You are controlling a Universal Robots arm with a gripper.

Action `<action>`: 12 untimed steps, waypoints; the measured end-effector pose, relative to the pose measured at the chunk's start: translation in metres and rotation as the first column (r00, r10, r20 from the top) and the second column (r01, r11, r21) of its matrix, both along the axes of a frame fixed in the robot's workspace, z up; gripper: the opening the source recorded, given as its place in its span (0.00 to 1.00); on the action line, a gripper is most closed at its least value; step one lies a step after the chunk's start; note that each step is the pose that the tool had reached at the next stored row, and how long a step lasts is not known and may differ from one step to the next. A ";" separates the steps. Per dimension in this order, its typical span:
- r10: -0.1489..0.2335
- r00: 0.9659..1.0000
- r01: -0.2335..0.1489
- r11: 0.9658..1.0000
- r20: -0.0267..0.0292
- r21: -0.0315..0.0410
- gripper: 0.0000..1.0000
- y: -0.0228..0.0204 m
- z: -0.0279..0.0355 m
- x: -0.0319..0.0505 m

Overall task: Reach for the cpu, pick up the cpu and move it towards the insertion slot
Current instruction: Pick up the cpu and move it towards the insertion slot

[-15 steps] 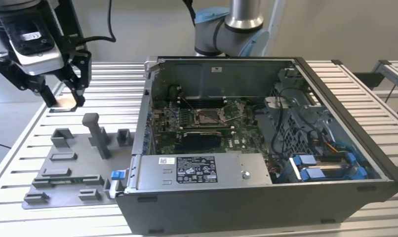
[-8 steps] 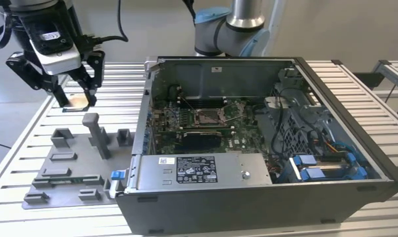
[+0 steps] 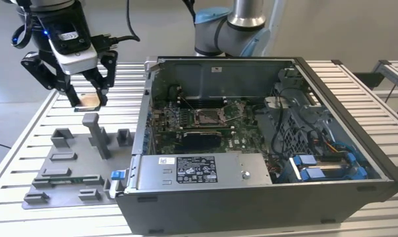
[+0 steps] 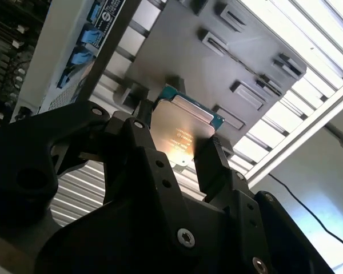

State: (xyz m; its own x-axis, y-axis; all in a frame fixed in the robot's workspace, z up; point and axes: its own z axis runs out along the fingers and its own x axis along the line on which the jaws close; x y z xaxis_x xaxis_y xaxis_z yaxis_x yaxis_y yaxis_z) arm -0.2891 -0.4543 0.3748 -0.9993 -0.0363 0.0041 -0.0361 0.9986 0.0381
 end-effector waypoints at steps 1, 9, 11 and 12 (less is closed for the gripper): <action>0.000 1.000 0.000 1.000 0.000 0.000 0.00 0.0000 0.0000 0.0029; 0.000 1.000 0.000 1.000 0.000 0.000 0.00 0.0000 0.0000 0.0301; 0.000 1.000 0.000 1.000 0.000 0.000 0.00 0.0000 0.0000 0.0375; 0.000 1.000 0.000 1.000 0.000 0.000 0.00 0.0000 0.0000 0.0412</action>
